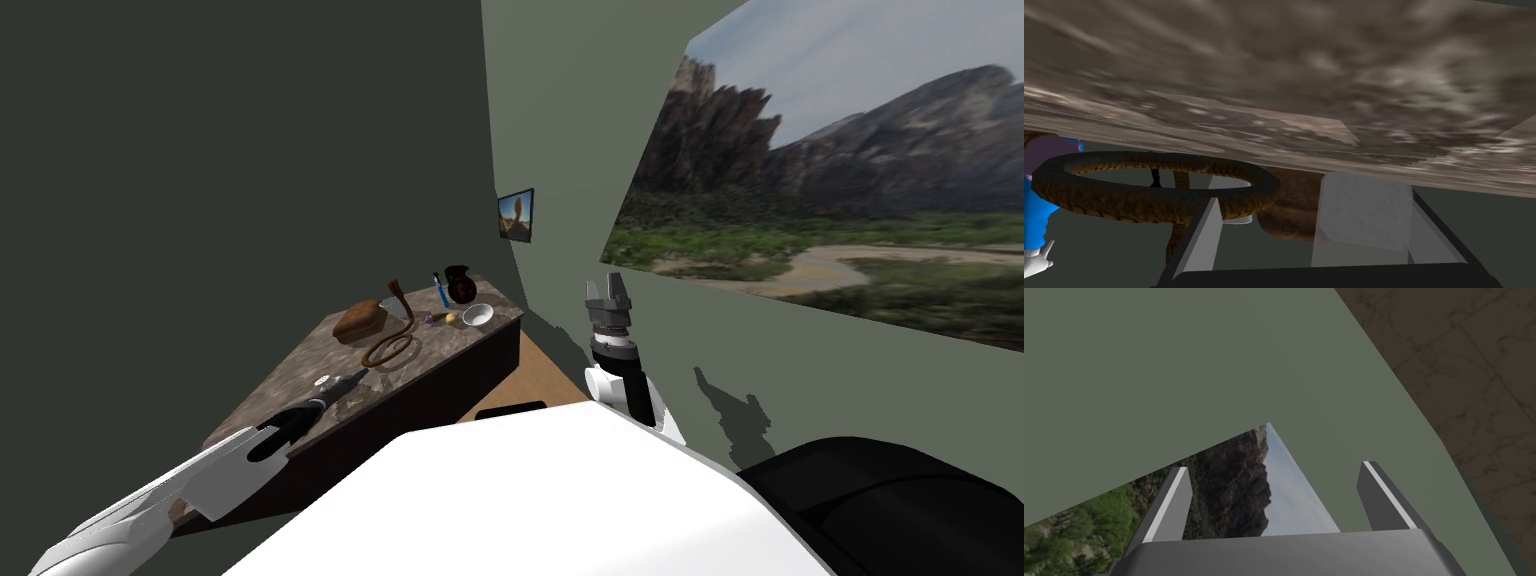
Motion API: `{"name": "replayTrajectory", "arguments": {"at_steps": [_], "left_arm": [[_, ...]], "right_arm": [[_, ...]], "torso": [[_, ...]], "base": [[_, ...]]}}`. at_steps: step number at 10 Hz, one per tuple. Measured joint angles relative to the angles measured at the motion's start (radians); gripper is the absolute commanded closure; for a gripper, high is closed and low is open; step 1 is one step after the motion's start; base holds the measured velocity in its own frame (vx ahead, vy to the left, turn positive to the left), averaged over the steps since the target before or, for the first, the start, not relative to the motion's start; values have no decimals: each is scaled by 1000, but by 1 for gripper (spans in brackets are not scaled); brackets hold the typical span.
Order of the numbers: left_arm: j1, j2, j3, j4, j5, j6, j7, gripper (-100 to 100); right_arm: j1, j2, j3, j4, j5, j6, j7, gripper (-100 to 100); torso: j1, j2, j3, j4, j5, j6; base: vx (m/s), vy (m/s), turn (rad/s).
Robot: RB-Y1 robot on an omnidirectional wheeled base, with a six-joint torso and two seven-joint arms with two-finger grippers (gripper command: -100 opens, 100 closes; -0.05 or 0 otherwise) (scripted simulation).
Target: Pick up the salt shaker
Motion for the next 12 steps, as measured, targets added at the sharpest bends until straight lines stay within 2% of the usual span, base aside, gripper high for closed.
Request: {"name": "replayTrajectory", "arguments": {"at_steps": [2,4,5,7,9,10,12], "left_arm": [[-20,9,-11,72,2,-46,9,-100],[-79,15,-53,140,-21,-102,35,-100],[-96,16,-61,179,-23,-131,40,-100],[-99,19,-65,232,-22,-138,44,-100],[-153,28,-101,295,-43,-194,69,-100],[-162,31,-106,321,-45,-219,74,-100],[-157,33,-102,351,-44,-231,75,-100]], "right_arm": [[0,0,0,0,0,0,0,0],[0,0,0,0,0,0,0,0],[0,0,0,0,0,0,0,0],[0,0,0,0,0,0,0,0],[0,0,0,0,0,0,0,0],[0,0,0,0,0,0,0,0],[0,0,0,0,0,0,0,0]], "torso": [[3,1,0,0,1,0],[-1,-1,0,0,0,1],[0,-1,0,0,0,1],[4,0,0,0,1,1],[-1,-1,-1,0,0,1],[0,0,0,0,0,1],[4,1,1,0,1,0]], "base": [[10,-36,14],[16,-67,16],[4,-7,-10],[10,-23,19],[15,-60,12],[-2,-17,-11],[-2,3,4]]}}
